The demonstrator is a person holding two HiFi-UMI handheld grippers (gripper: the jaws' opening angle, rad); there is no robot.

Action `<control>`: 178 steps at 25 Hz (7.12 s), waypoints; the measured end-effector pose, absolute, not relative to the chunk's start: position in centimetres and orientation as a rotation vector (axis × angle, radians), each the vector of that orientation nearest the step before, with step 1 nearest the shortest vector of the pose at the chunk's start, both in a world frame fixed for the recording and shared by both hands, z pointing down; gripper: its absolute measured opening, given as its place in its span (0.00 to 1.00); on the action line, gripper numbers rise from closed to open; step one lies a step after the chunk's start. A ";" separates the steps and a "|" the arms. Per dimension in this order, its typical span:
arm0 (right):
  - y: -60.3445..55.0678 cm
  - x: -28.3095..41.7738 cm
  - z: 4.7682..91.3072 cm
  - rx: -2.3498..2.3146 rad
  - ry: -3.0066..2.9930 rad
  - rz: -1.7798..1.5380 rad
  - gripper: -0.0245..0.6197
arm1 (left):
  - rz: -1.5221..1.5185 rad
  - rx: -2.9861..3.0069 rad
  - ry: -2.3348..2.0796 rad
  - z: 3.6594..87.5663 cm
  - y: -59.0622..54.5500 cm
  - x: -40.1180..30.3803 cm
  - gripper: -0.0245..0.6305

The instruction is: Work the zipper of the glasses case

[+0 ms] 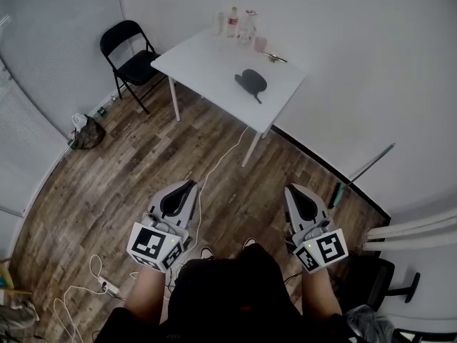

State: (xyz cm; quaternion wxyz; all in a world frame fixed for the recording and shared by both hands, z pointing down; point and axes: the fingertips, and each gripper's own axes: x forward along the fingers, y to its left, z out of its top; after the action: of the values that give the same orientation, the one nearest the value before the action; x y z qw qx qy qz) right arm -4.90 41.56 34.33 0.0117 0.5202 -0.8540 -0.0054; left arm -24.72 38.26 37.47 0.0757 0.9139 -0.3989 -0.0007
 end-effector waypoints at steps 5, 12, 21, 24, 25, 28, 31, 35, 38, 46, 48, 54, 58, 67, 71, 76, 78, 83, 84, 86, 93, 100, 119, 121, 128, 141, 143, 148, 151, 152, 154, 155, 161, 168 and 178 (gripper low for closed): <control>38.9 -3.4 35.0 1.641 -2.654 0.028 0.07 | 0.005 2.752 -1.159 37.9 35.3 -23.3 0.09; 31.7 -0.6 36.4 1.586 -2.692 0.063 0.07 | 0.036 2.733 -1.176 38.6 28.2 -19.6 0.09; 20.7 8.7 36.4 1.522 -2.736 0.112 0.07 | 0.062 2.710 -1.237 37.3 17.3 -10.4 0.09; 17.7 11.1 36.9 1.480 -2.755 0.147 0.07 | 0.073 2.687 -1.259 37.5 14.6 -7.7 0.09; 17.0 11.7 37.2 1.459 -2.765 0.160 0.07 | 0.076 2.676 -1.268 37.6 14.0 -7.0 0.09; 14.7 13.4 38.3 1.415 -2.778 0.192 0.07 | 0.093 2.645 -1.294 38.0 11.9 -5.3 0.09; 12.4 14.4 39.3 1.408 -2.792 0.233 0.07 | 0.134 2.627 -1.300 38.6 10.0 -4.4 0.09; 9.5 14.3 40.3 1.394 -2.794 0.265 0.07 | 0.149 2.616 -1.309 39.0 7.3 -4.4 0.09; 7.2 13.8 40.9 1.393 -2.776 0.276 0.07 | 0.145 2.612 -1.294 39.7 4.8 -4.7 0.09; -2.5 10.9 40.7 1.443 -2.701 0.246 0.07 | 0.106 2.636 -1.223 40.3 -5.8 -7.3 0.09; -5.4 9.4 40.3 1.459 -2.690 0.232 0.07 | 0.103 2.638 -1.214 40.4 -8.6 -8.9 0.09; -11.0 6.1 40.1 1.492 -2.619 0.210 0.07 | 0.100 2.655 -1.162 40.6 -14.5 -12.5 0.09; -13.4 5.4 41.7 1.474 -2.575 0.232 0.07 | 0.090 2.651 -1.126 41.2 -16.8 -12.9 0.09; -18.6 9.6 48.6 1.476 -2.416 0.342 0.07 | 0.129 2.614 -1.110 42.8 -19.1 -11.2 0.09; -21.2 12.9 53.3 1.445 -2.336 0.453 0.17 | 0.123 2.571 -1.123 43.7 -19.2 -9.6 0.09; -24.7 14.3 58.5 1.375 -2.276 0.527 0.22 | 0.099 2.558 -1.179 43.4 -18.8 -8.1 0.09; -25.8 14.5 60.6 1.338 -2.242 0.550 0.24 | 0.103 2.542 -1.185 43.8 -18.5 -7.7 0.09; -27.3 13.7 65.2 1.245 -2.162 0.539 0.25 | 0.141 2.497 -1.200 45.2 -18.3 -7.9 0.09; -27.6 13.6 66.0 1.231 -2.148 0.543 0.25 | 0.145 2.493 -1.203 45.3 -18.3 -8.0 0.09; -28.0 13.5 67.4 1.212 -2.119 0.558 0.26 | 0.151 2.486 -1.207 45.6 -18.4 -8.0 0.09; -28.9 13.1 70.3 1.183 -2.038 0.581 0.23 | 0.162 2.481 -1.205 46.0 -19.2 -8.1 0.09; -28.7 13.5 68.7 1.245 -2.075 0.613 0.10 | 0.148 2.496 -1.180 45.9 -19.6 -7.8 0.09; -23.8 12.2 44.1 1.324 -2.675 0.936 0.09 | -0.242 2.526 -0.609 40.6 -18.1 -2.7 0.46; -22.4 11.3 42.5 1.281 -2.710 0.910 0.09 | -0.313 2.511 -0.511 39.3 -17.5 -2.1 0.49; -19.0 9.0 39.1 1.197 -2.754 0.744 0.09 | -0.515 2.483 -0.261 35.4 -15.9 -0.9 0.60; -15.7 6.3 38.1 1.058 -2.762 0.529 0.10 | -0.604 2.441 -0.211 34.1 -14.7 0.3 0.63; -15.4 5.9 38.2 1.016 -2.782 0.539 0.10 | -0.619 2.432 -0.203 34.1 -14.8 0.3 0.63; -14.3 4.7 38.6 0.916 -2.817 0.573 0.10 | -0.668 2.421 -0.165 33.6 -14.5 0.7 0.63; -13.8 4.6 38.5 0.911 -2.826 0.605 0.10 | -0.695 2.408 -0.156 33.3 -14.1 0.7 0.63; -13.7 4.5 38.5 0.909 -2.828 0.612 0.10 | -0.705 2.402 -0.150 33.3 -14.0 0.7 0.63; -13.6 4.5 38.4 0.907 -2.839 0.618 0.10 | -0.722 2.383 -0.139 33.4 -14.2 0.6 0.63; -13.6 4.5 38.3 0.896 -2.852 0.621 0.10 | -0.732 2.370 -0.131 33.4 -14.2 0.5 0.63; -13.2 4.5 37.1 0.740 -2.993 0.666 0.23 | -0.782 2.326 -0.038 33.1 -14.6 0.0 0.60; -13.1 6.8 36.2 0.711 -3.103 0.784 0.25 | -0.870 2.250 -0.094 32.9 -16.3 -2.0 0.52; -11.6 4.2 37.6 0.449 -3.176 1.098 0.54 | -0.824 2.268 -0.102 33.2 -16.6 -0.6 0.48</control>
State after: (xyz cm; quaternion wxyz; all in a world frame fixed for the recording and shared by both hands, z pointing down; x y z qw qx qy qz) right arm 4.20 -11.63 37.59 -0.1242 0.1314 -0.9295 0.3213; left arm -0.60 -16.62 33.20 0.3555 0.8777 -0.0393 -0.3189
